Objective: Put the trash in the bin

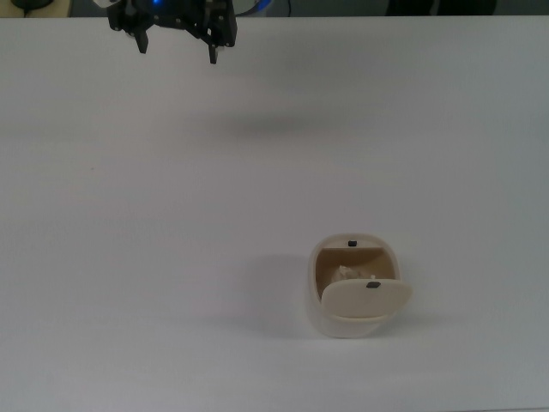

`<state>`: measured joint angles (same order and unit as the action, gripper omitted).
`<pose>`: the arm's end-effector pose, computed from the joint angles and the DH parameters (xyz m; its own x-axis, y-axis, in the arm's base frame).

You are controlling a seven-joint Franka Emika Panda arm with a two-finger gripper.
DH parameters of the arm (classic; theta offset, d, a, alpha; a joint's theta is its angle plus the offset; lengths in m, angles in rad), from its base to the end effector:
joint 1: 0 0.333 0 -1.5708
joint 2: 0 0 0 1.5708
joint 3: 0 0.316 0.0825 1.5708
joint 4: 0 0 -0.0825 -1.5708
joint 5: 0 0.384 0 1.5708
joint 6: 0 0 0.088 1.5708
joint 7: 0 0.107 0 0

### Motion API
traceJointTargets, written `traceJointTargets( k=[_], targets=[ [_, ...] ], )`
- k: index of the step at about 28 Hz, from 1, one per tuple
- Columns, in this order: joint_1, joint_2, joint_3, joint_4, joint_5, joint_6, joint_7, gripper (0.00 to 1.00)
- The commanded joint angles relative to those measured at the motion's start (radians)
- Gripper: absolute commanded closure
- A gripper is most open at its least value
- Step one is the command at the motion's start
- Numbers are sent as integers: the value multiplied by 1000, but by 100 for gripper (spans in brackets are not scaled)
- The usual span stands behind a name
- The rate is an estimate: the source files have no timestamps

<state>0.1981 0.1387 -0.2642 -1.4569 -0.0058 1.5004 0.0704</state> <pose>0.5869 -0.0286 0.5953 0.9867 -0.1370 -0.0871 -0.1332 -0.9899 0.0481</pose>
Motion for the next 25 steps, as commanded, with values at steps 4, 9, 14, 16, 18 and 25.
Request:
traceJointTargets(
  k=[4, 9, 14, 16, 18, 25],
  targets=[
    [9, -8, -7, -14, -19, -17, 16, 0],
    [7, -10, -10, -14, -19, -17, 11, 0],
    [6, -10, -13, -14, -20, -15, 6, 0],
    [6, -10, -13, -14, -20, -14, 6, 0],
    [6, -10, -15, -14, -20, -14, 5, 0],
    [6, -10, -18, -14, -20, -14, 5, 0]
  ],
)
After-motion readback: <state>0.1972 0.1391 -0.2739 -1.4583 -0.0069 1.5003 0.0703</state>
